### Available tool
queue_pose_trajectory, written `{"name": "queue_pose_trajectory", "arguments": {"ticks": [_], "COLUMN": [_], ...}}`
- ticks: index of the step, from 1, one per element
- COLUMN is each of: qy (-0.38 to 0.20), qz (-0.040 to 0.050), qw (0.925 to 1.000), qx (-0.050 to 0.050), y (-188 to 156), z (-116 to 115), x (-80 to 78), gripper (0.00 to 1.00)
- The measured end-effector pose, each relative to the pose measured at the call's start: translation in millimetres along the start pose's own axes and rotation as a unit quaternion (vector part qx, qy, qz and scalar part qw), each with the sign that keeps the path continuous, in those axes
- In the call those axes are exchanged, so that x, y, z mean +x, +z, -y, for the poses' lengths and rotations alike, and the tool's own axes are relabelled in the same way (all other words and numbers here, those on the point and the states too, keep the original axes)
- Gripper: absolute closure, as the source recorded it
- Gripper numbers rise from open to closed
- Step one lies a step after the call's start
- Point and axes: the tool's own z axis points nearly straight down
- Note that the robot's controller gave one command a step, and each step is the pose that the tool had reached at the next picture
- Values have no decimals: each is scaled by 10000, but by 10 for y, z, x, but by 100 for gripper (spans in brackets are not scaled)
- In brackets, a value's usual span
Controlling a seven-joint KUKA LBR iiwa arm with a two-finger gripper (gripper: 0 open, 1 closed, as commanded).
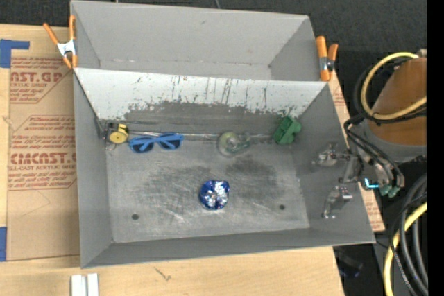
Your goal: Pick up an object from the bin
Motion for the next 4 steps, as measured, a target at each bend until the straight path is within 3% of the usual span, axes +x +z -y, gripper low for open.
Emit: {"name": "queue_pose_trajectory", "arguments": {"ticks": [2,3,4], "qy": [-987,-2507,-3922], "qz": [16,34,67], "qw": [9951,9681,9198], "qx": [-11,1,29], "y": [927,1013,1071], "z": [-1519,-2227,-2542], "x": [-168,-147,-77], "gripper": [0,0,0]}}
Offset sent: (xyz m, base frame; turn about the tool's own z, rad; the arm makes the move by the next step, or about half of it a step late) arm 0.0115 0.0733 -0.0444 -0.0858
